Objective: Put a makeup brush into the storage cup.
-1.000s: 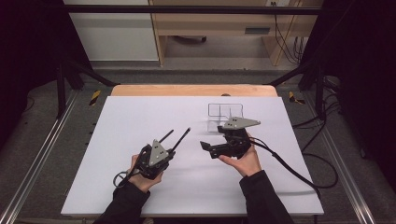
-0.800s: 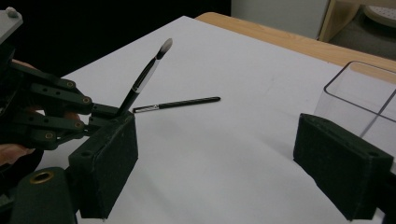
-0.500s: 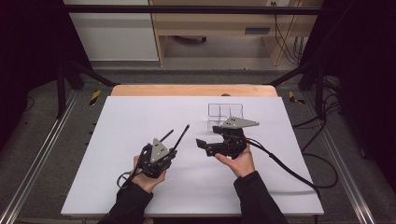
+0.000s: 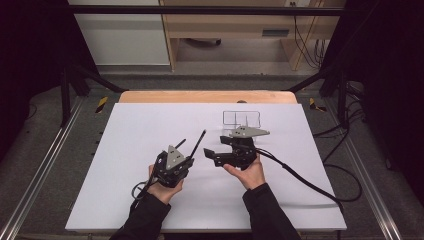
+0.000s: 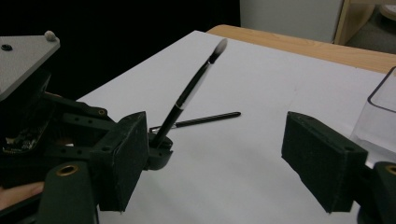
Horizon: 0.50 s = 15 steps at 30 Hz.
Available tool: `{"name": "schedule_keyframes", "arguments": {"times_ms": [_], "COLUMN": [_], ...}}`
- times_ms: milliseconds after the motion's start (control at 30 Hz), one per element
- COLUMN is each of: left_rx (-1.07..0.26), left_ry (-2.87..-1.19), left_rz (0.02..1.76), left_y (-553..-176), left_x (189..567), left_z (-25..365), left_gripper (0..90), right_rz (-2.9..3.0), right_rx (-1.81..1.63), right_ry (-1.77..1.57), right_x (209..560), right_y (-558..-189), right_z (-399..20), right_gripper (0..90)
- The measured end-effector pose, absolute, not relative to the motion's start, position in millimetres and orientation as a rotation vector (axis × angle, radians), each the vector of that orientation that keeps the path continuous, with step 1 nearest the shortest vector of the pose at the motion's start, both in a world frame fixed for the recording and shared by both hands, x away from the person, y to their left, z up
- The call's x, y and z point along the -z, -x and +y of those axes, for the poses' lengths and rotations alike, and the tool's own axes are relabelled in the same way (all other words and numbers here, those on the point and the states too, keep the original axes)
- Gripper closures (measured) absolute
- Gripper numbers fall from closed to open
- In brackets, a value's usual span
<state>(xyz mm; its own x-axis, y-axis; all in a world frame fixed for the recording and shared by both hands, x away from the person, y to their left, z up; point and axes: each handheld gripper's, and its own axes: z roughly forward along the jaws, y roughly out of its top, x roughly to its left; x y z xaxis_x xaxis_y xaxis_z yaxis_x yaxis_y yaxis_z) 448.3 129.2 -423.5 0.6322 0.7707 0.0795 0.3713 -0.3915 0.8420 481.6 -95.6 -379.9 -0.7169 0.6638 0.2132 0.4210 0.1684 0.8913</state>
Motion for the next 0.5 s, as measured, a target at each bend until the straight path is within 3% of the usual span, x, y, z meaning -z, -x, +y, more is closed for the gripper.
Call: {"name": "schedule_keyframes", "arguments": {"times_ms": [500], "left_rx": [-0.586], "left_ry": [-1.955], "left_rz": [0.915], "left_y": [-446.8], "left_x": [422.1], "left_z": [112.9], "left_gripper": [83.2], "right_rz": [2.189], "right_rx": [-1.628], "right_ry": [-1.109], "right_x": [382.6], "right_y": [-484.8], "right_z": [-89.7], "right_gripper": [36.9]}}
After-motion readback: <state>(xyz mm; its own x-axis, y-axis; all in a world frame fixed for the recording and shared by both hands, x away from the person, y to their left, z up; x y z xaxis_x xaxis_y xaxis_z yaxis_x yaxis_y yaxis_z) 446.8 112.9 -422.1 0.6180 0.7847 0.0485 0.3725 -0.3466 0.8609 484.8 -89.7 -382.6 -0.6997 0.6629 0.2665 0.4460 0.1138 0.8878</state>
